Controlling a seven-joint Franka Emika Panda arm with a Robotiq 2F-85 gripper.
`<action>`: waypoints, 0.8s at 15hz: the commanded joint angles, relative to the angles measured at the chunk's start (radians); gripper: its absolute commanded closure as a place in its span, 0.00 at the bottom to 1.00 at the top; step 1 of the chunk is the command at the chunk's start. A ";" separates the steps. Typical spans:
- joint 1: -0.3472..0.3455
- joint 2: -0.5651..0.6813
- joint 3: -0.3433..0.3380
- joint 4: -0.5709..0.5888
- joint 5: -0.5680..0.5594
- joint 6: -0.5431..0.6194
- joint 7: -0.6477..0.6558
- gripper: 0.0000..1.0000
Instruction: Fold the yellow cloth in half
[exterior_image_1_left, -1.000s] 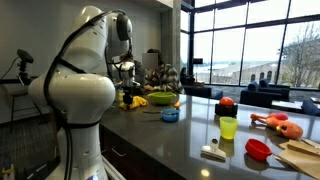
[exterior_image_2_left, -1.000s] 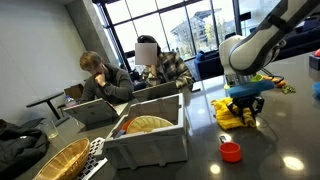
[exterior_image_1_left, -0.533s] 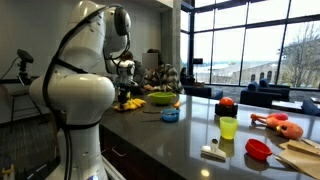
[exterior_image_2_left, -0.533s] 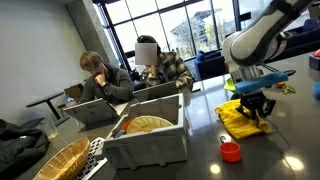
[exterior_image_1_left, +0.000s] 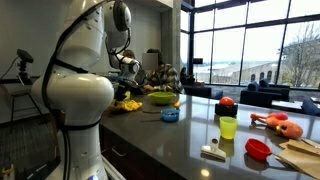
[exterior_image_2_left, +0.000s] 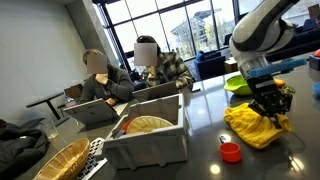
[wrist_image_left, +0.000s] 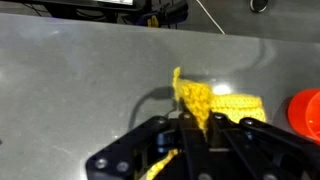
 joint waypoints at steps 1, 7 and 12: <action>-0.042 -0.010 0.017 0.004 0.108 -0.066 -0.153 0.98; -0.081 0.074 0.016 0.108 0.308 -0.180 -0.301 0.98; -0.062 0.117 0.001 0.184 0.343 -0.177 -0.239 0.98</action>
